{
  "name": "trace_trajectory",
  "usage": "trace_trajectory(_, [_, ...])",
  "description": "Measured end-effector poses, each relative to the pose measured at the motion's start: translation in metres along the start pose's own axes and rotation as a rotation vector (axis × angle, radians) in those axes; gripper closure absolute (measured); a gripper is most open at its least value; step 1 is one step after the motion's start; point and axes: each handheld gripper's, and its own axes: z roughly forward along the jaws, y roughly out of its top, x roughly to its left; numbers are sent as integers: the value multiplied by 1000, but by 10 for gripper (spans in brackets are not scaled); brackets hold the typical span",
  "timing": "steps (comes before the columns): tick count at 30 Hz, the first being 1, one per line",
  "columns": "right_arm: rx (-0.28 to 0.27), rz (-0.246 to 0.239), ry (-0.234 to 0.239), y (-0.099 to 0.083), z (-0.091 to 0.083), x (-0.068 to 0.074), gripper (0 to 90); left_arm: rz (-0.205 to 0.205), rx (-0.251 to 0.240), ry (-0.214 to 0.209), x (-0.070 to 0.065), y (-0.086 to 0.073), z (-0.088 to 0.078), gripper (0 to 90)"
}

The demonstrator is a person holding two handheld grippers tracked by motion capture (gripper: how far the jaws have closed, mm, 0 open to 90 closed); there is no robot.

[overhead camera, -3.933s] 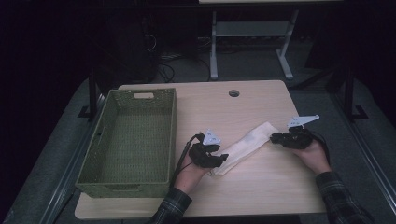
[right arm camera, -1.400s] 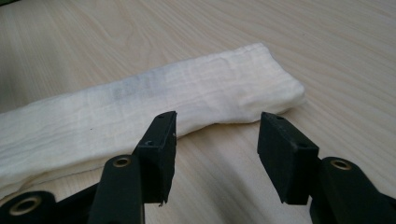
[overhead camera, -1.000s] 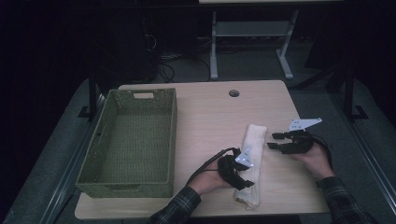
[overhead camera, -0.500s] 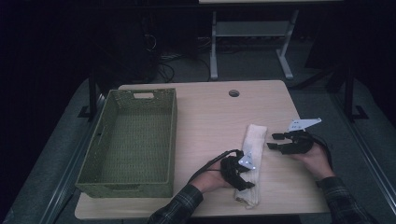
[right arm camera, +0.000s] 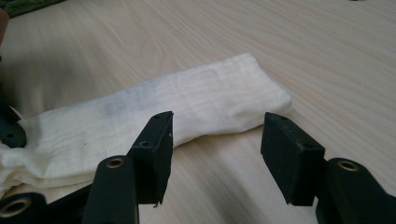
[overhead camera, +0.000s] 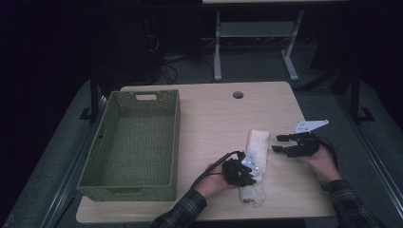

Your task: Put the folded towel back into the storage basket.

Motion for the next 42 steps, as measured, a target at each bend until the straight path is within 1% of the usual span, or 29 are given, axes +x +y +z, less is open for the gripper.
trace_trajectory(3, [-25, -20, 18, 3, -1, -1, 421, -15, -18, -13, -1, -1, -7, 819])
trace_trajectory(5, [-46, -33, 42, 8, -1, 0, 421, -14, -17, -17, -3, -2, -11, 819])
trace_trajectory(6, [-50, -43, 57, 10, 0, 0, 419, -18, -18, -21, -4, -3, -13, 819])
trace_trajectory(7, [-48, -54, 59, 11, 1, 1, 415, -24, -17, -27, -5, -5, -15, 819])
trace_trajectory(8, [-39, -66, 71, 13, 4, 2, 411, -25, -15, -31, -6, -6, -16, 818])
trace_trajectory(10, [-14, -69, 90, 14, 9, 2, 406, -31, -17, -32, -9, -8, -19, 818])
trace_trajectory(13, [58, -85, 135, 23, 20, 1, 388, -35, -18, -32, -11, -11, -24, 818])
trace_trajectory(15, [61, -106, 137, 32, 25, 1, 394, -50, -22, -28, -12, -13, -28, 818])
trace_trajectory(17, [67, -111, 141, 39, 30, 0, 396, -43, -21, -22, -13, -16, -32, 817])
trace_trajectory(19, [79, -125, 143, 47, 36, -4, 399, -54, -28, -17, -15, -20, -36, 817])
trace_trajectory(21, [85, -124, 142, 50, 42, -7, 406, -63, -29, -19, -16, -23, -38, 816])
trace_trajectory(22, [92, -122, 141, 51, 46, -9, 406, -61, -27, -15, -16, -24, -39, 816])
trace_trajectory(26, [113, -110, 133, 50, 58, -16, 408, -66, -29, -19, -15, -25, -39, 816])
trace_trajectory(28, [135, -99, 131, 48, 65, -19, 407, -65, -23, -23, -15, -25, -38, 816])
trace_trajectory(29, [137, -96, 137, 47, 67, -19, 407, -62, -22, -22, -15, -25, -38, 816])
trace_trajectory(30, [143, -104, 136, 46, 69, -20, 406, -63, -22, -23, -15, -25, -37, 816])
trace_trajectory(32, [157, -96, 144, 44, 73, -18, 406, -64, -23, -23, -15, -24, -37, 816])
trace_trajectory(33, [167, -111, 144, 42, 75, -19, 407, -64, -23, -23, -15, -24, -37, 816])
trace_trajectory(34, [168, -97, 157, 41, 76, -18, 412, -64, -23, -23, -16, -24, -37, 816])
trace_trajectory(35, [168, -99, 157, 41, 76, -18, 419, -62, -22, -22, -16, -24, -37, 816])
trace_trajectory(36, [174, -107, 163, 39, 77, -17, 434, -62, -23, -22, -16, -24, -36, 816])
trace_trajectory(38, [187, -127, 157, 37, 79, -16, 460, -63, -25, -23, -16, -24, -36, 816])
trace_trajectory(39, [181, -140, 155, 36, 79, -15, 486, -62, -25, -24, -16, -23, -36, 816])
trace_trajectory(41, [172, -121, 165, 35, 78, -13, 523, -60, -29, -27, -16, -23, -36, 816])
trace_trajectory(42, [174, -131, 162, 34, 78, -12, 560, -59, -31, -30, -16, -22, -36, 816])
